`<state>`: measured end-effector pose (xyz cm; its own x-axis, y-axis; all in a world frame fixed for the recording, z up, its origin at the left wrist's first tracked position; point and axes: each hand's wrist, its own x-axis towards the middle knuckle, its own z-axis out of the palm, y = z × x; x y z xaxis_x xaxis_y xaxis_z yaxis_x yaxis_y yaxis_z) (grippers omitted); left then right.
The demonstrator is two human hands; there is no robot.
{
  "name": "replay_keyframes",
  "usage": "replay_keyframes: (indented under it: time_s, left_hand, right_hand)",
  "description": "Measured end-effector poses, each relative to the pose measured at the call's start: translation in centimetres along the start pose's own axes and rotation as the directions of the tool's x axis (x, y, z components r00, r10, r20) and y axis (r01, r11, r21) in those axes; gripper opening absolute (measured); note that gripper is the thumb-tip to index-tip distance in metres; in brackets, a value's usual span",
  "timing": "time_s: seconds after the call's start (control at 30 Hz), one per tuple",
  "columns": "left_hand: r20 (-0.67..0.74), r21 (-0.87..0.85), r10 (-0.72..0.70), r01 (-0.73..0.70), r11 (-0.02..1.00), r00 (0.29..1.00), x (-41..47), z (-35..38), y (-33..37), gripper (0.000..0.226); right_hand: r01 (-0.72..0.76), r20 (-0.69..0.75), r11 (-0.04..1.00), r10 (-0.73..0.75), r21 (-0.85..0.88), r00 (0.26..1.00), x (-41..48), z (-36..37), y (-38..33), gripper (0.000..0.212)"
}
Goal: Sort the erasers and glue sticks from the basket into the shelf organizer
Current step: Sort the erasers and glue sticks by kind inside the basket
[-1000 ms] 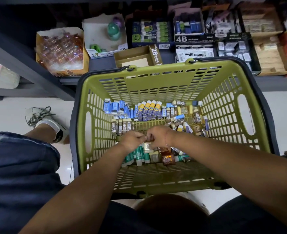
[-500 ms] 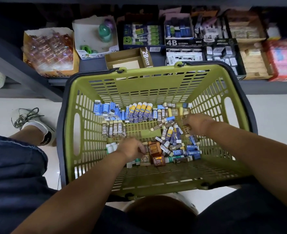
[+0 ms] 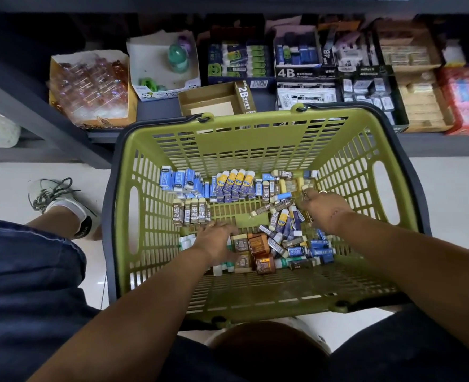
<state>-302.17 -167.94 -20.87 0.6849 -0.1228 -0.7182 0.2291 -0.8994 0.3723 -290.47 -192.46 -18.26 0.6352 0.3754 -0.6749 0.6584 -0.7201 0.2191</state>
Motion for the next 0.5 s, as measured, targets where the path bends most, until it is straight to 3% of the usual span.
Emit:
replay_keyframes:
  time_s: [0.07, 0.13, 0.23, 0.37, 0.5]
  left_hand:
    - [0.022, -0.085, -0.022, 0.024, 0.996, 1.0, 0.1, -0.1, -0.4, 0.067]
    - [0.033, -0.143, -0.026, 0.031, 0.989, 0.999, 0.1, -0.2, -0.8, 0.062]
    - [0.029, -0.195, -0.035, 0.04, 0.98, 0.999, -0.1, -0.3, -0.8, 0.054]
    - [0.033, -0.125, -0.046, 0.05, 0.991, 0.998, -0.4, -0.6, -0.5, 0.052]
    - [0.059, -0.138, -0.055, 0.063, 0.988, 0.997, -0.6, -0.8, -0.6, 0.052]
  right_hand:
    - [-0.042, -0.015, 0.995, 0.043, 0.087, 0.999, 0.3, -0.8, 0.3, 0.031]
    - [-0.049, 0.031, 0.994, 0.046, 0.1, 0.998, 0.5, -1.3, 0.3, 0.034]
    - [-0.001, 0.078, 1.0, 0.003, -0.03, 0.997, 0.1, -1.1, -0.5, 0.039]
    - [0.026, 0.053, 0.981, -0.016, -0.192, 0.998, -0.5, -0.5, -1.5, 0.042]
    - [0.028, 0.055, 0.98, -0.018, -0.196, 0.998, -0.5, -0.5, -1.2, 0.047]
